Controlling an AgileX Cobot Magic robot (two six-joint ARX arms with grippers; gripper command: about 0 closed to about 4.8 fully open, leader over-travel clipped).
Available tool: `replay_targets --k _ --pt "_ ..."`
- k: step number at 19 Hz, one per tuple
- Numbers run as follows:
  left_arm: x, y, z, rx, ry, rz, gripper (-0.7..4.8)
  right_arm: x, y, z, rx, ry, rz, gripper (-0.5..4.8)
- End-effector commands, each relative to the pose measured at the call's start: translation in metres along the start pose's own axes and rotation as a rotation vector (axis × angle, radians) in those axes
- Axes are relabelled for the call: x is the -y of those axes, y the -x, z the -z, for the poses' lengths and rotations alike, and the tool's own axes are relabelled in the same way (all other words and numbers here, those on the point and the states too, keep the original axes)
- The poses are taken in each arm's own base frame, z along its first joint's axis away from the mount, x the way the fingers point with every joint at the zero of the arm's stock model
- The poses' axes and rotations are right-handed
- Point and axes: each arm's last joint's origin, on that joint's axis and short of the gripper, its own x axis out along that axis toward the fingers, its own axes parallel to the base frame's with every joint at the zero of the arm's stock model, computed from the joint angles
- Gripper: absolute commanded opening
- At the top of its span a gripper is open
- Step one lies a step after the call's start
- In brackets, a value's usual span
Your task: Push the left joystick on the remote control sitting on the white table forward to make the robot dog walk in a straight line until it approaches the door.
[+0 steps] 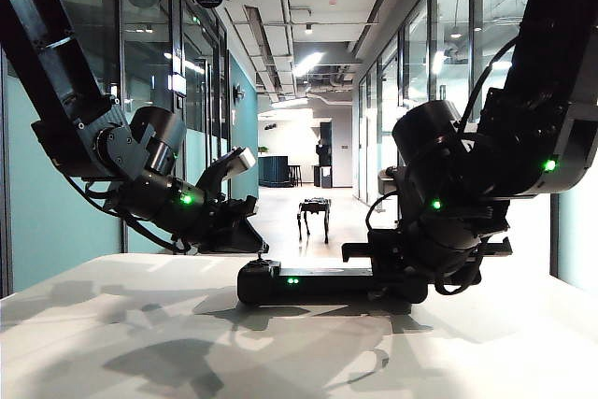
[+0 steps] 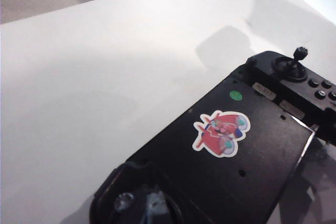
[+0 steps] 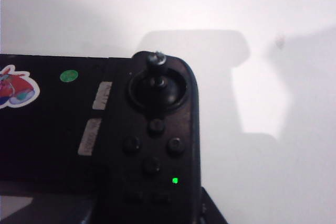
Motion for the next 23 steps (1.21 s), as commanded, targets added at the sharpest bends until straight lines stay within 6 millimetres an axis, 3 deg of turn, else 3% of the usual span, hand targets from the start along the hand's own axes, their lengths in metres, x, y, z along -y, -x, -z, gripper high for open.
replay_targets --k 1,11,21,23 --pt "-0.001 0.0 -0.002 0.014 -0.011 -0.009 -0.05 -0.001 0.001 -0.005 0.032 -0.011 -0.005 2.02" --pt "0.002 0.002 -0.004 0.009 -0.002 0.059 -0.05 -0.001 0.001 -0.005 0.026 -0.008 -0.003 2.02" --pt "0.022 0.037 -0.04 -0.085 0.057 0.072 -0.05 -0.001 0.001 -0.005 0.026 0.026 -0.002 2.02" --pt "0.03 0.052 -0.055 -0.078 0.053 0.062 -0.06 -0.002 0.001 -0.005 0.02 0.045 -0.028 2.45"
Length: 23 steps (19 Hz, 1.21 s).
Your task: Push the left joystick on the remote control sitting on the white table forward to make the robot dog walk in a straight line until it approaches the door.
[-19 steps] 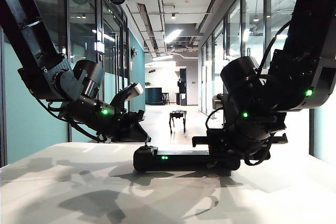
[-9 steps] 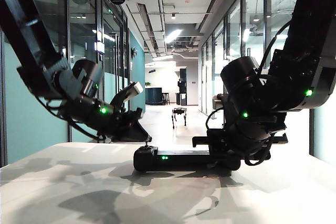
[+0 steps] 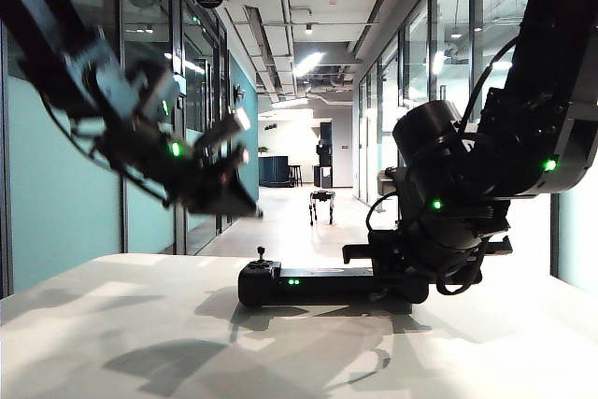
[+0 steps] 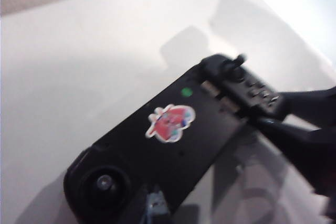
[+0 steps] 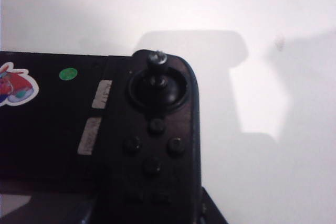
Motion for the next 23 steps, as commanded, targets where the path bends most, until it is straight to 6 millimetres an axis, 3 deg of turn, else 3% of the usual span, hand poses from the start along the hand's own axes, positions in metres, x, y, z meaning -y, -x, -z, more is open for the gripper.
replay_targets --k 1,3,6,13,15,16,19,23 --pt "0.011 0.016 -0.016 0.008 -0.011 -0.009 -0.05 -0.002 0.001 -0.005 0.021 0.022 -0.027 2.73" --pt "0.02 0.031 -0.028 0.011 -0.013 -0.06 -0.05 -0.002 0.001 -0.004 0.018 0.026 -0.027 3.18" --pt "0.033 0.055 -0.044 0.02 0.007 -0.142 -0.05 -0.002 0.003 -0.006 0.005 0.03 -0.024 3.19" --pt "0.058 0.097 -0.071 0.104 0.018 -0.299 -0.05 0.0 0.029 -0.036 -0.001 0.055 -0.026 3.06" --pt "0.063 0.105 -0.071 0.12 0.023 -0.337 -0.06 0.002 0.042 -0.049 0.003 0.054 -0.021 0.47" --pt "0.064 0.107 -0.069 0.122 0.023 -0.348 -0.05 0.002 0.046 -0.053 0.006 0.054 -0.015 -0.12" --pt "0.074 0.123 -0.052 0.164 0.042 -0.404 -0.05 0.007 0.067 -0.066 0.043 0.041 -0.022 -0.06" --pt "0.088 0.143 -0.031 0.217 0.046 -0.477 -0.05 0.016 0.092 -0.064 0.064 0.035 -0.033 -0.06"
